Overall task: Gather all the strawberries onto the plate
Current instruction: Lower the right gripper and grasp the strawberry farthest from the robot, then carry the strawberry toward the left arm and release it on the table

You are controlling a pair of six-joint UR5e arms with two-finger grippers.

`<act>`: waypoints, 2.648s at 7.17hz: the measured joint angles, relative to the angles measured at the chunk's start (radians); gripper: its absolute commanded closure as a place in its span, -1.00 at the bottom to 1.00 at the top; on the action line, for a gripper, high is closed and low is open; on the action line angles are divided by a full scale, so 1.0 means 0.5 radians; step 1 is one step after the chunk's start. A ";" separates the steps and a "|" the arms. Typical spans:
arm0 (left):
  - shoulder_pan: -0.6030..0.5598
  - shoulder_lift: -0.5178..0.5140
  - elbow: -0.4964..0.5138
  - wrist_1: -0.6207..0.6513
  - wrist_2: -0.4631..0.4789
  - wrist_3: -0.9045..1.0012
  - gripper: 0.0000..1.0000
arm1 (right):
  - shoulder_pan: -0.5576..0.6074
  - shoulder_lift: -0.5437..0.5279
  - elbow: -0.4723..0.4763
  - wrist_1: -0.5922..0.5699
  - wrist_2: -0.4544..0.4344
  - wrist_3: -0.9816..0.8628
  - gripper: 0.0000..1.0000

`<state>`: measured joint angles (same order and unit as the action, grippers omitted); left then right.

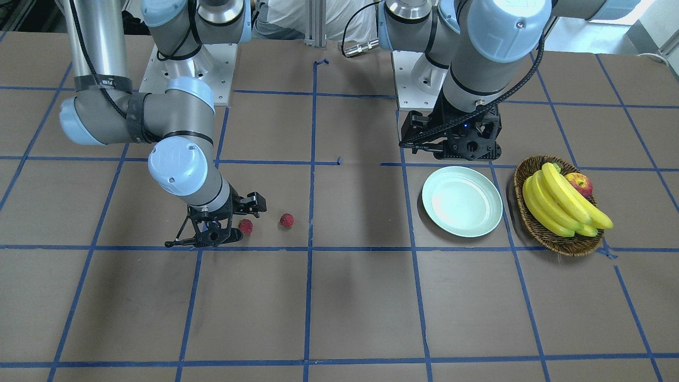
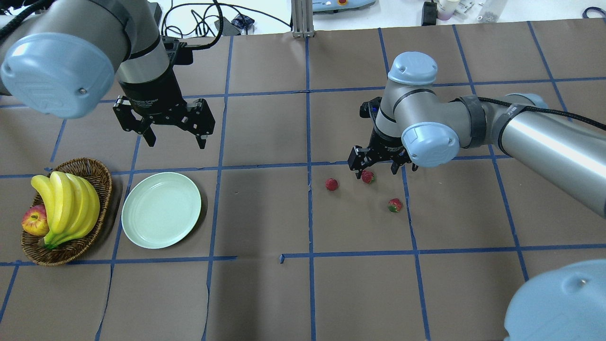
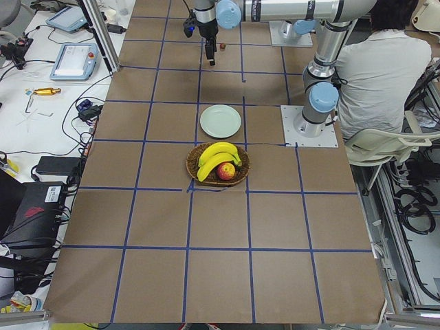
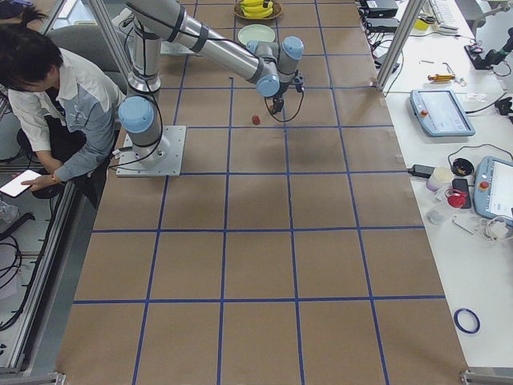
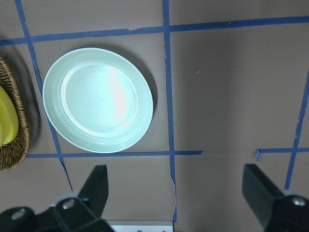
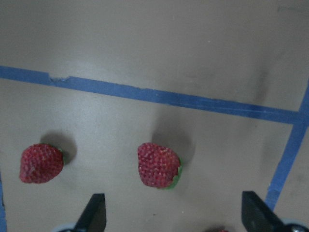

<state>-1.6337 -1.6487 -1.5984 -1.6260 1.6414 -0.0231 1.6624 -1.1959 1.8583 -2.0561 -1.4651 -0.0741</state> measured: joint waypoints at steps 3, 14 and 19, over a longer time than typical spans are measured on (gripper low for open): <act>0.000 0.002 -0.019 0.002 0.000 0.000 -1.00 | 0.003 0.062 0.004 -0.046 0.010 -0.017 -0.88; 0.002 0.008 -0.020 0.003 0.002 0.001 -1.00 | 0.019 0.048 -0.086 -0.065 0.009 0.058 1.00; 0.210 0.078 0.010 -0.011 0.045 0.164 -1.00 | 0.376 0.000 -0.420 0.033 0.061 0.528 1.00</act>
<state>-1.5288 -1.6099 -1.5933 -1.6315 1.6639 0.0589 1.8503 -1.1957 1.6484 -2.0397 -1.4347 0.1899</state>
